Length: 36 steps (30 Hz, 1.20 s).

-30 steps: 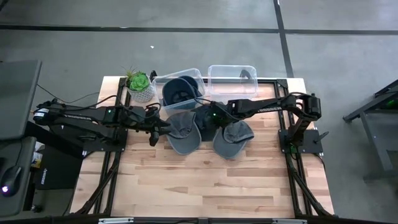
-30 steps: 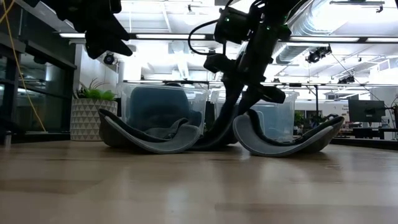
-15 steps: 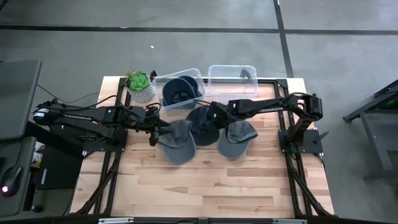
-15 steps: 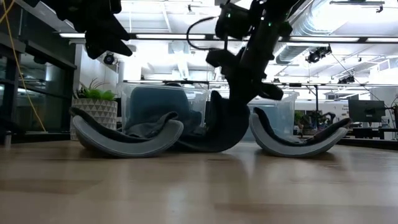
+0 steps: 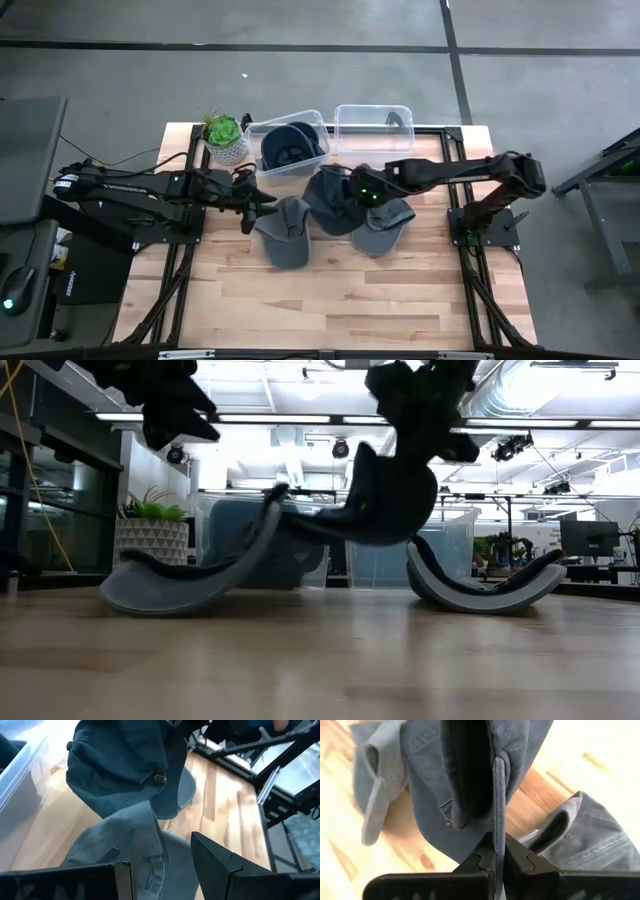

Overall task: Pick & Place hat
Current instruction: Put the dark blue cap into the left transparent bin

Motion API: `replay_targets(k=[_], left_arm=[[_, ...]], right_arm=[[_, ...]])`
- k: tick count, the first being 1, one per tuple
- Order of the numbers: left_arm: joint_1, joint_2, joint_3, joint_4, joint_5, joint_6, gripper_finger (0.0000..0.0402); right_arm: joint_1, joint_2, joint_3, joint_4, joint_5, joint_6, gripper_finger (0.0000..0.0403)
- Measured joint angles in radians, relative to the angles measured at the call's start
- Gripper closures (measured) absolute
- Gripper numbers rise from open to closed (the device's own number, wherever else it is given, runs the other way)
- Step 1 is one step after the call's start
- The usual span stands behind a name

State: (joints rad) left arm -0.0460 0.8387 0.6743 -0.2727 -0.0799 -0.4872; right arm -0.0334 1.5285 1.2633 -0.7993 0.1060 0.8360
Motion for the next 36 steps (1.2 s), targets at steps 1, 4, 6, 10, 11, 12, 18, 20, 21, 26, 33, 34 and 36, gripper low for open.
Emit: replay_targets(k=[1,4,6,10,11,12,18,20,21,26,33,34,36], left_arm=[[0.000,0.000,0.000,0.010,0.000,-0.004,0.0273],[0.000,0.001,0.000,0.044,0.000,-0.019,0.0273],[0.000,0.002,0.000,0.062,0.000,-0.026,0.0273],[0.000,0.005,0.000,0.084,-0.045,-0.058,0.0273],[0.000,0.005,0.000,0.094,-0.061,-0.066,0.0273],[0.000,0.005,0.000,0.101,-0.071,-0.073,0.0273],[0.000,0.005,0.000,0.107,-0.133,-0.143,0.0273],[0.000,0.005,0.000,0.107,-0.143,-0.170,0.0273],[0.000,0.005,0.000,0.107,-0.147,-0.179,0.0273],[0.000,0.005,0.000,0.110,-0.183,-0.224,0.0273],[0.000,0.019,0.000,0.174,-0.226,-0.228,0.0273],[0.000,0.018,0.001,0.187,-0.227,-0.228,0.0273],[0.000,0.020,0.001,0.188,-0.230,-0.228,0.0273]], right_arm=[[0.008,-0.015,0.000,-0.001,0.005,-0.009,0.0401],[0.028,-0.059,0.000,-0.007,0.031,-0.031,0.0401],[0.039,-0.086,0.000,-0.021,0.050,-0.037,0.0401],[0.054,-0.132,0.000,-0.059,0.089,-0.073,0.0401],[0.055,-0.143,0.000,-0.069,0.096,-0.083,0.0401],[0.055,-0.151,0.000,-0.078,0.103,-0.092,0.0401],[0.054,-0.199,0.000,-0.075,0.129,-0.160,0.0401],[0.054,-0.216,0.000,-0.070,0.132,-0.181,0.0401],[0.054,-0.225,0.000,-0.068,0.138,-0.191,0.0402],[0.054,-0.272,0.000,-0.051,0.181,-0.250,0.0402],[0.053,-0.318,0.000,-0.011,0.201,-0.330,0.0402],[0.053,-0.323,0.000,-0.010,0.202,-0.344,0.0402],[0.053,-0.327,0.000,-0.004,0.202,-0.369,0.0402]])
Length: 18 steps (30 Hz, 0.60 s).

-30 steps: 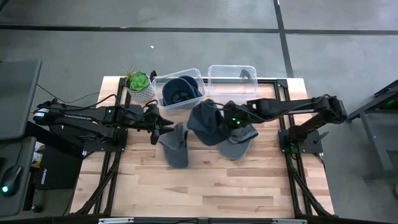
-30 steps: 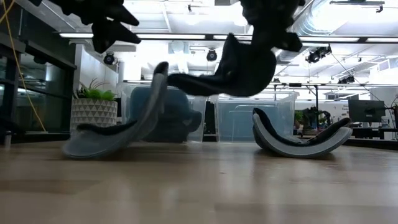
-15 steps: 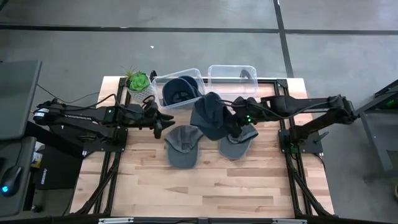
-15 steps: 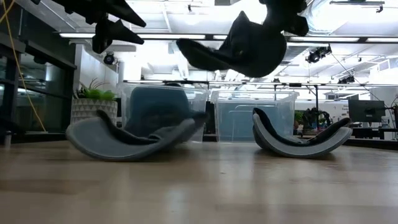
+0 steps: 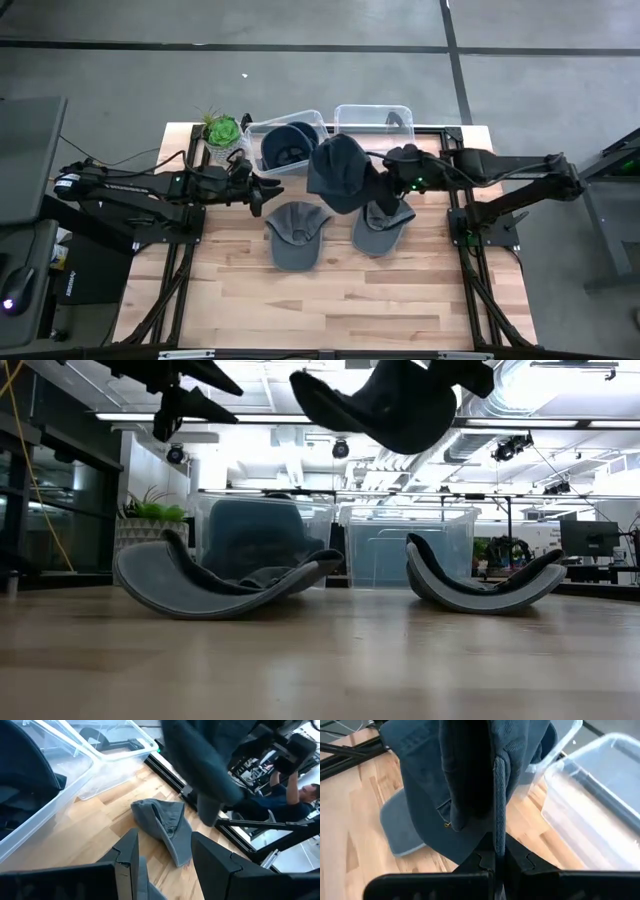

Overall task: Pick & Place hat
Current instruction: Put the dark blue cap into the left transparent bin

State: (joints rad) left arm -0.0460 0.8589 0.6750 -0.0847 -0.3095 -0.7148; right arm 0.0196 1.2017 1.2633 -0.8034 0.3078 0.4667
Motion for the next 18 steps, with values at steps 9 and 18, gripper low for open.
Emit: replay_targets(k=[9,18], left_arm=[[0.000,0.088,0.000,0.069,-0.026,-0.054,0.0273],[0.000,0.199,0.000,0.252,-0.023,-0.020,0.0273]], right_arm=[[-0.023,-0.020,0.000,0.073,-0.004,-0.109,0.0402],[-0.068,-0.067,0.000,0.084,-0.028,-0.132,0.0402]])
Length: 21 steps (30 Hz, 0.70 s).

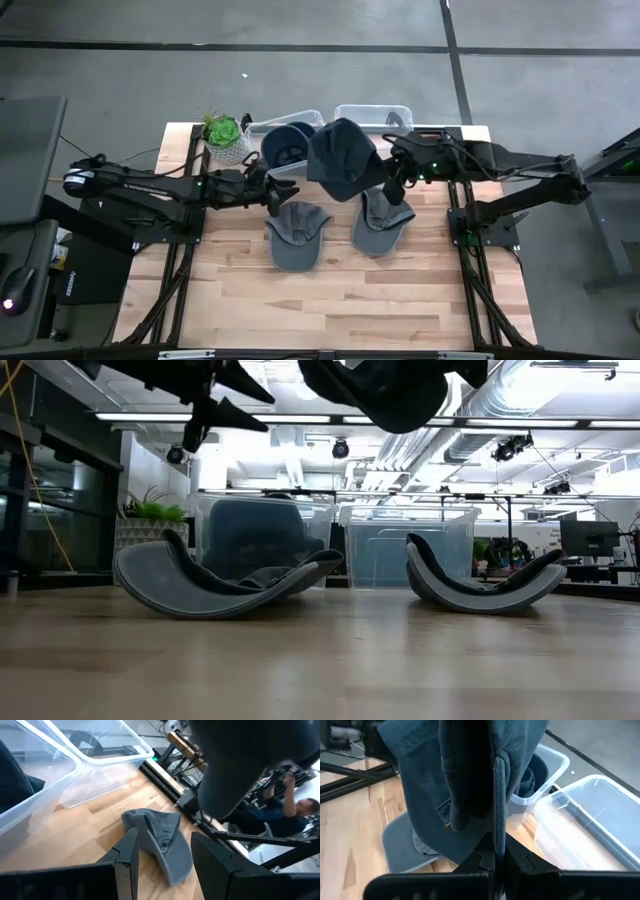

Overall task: Pick & Place hat
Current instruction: Put the dark blue cap into the left transparent bin

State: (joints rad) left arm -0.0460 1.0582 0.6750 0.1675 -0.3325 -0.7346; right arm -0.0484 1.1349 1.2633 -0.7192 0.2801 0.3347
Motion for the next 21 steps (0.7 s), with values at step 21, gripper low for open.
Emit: replay_targets(k=[21], left_arm=[[0.001,0.009,0.035,0.083,-0.017,0.116,0.0265]], right_arm=[[-0.011,0.004,-0.001,0.165,0.099,0.023,0.0402]])
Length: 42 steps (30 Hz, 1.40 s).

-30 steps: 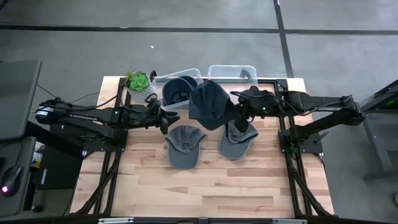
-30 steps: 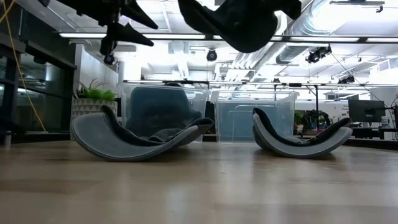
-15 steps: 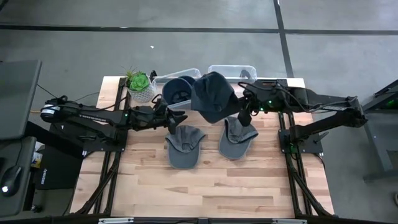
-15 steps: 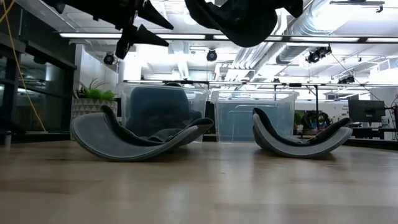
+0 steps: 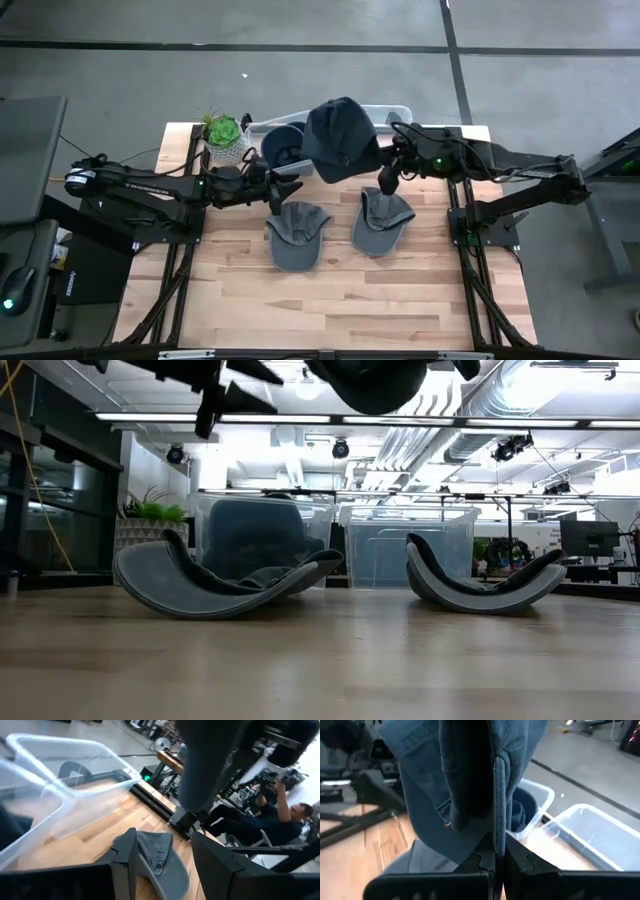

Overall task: Pick & Place hat
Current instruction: Put the dark blue cap into the left transparent bin

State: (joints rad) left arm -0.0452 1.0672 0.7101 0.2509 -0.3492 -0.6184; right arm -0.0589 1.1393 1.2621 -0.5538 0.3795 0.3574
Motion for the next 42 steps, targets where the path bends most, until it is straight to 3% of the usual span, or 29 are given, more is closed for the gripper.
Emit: replay_targets(k=[14,37,42], left_arm=[[0.000,0.008,0.100,-0.016,0.066,0.100,0.0104],[0.000,0.015,0.102,0.053,0.069,0.121,0.0099],[0.000,0.015,0.102,0.055,0.030,0.143,0.0099]], right_arm=[[0.000,0.000,-0.001,0.017,0.087,0.034,0.0402],[-0.001,0.000,-0.001,0.094,0.149,-0.026,0.0402],[-0.001,0.000,-0.001,0.136,0.175,-0.045,0.0402]])
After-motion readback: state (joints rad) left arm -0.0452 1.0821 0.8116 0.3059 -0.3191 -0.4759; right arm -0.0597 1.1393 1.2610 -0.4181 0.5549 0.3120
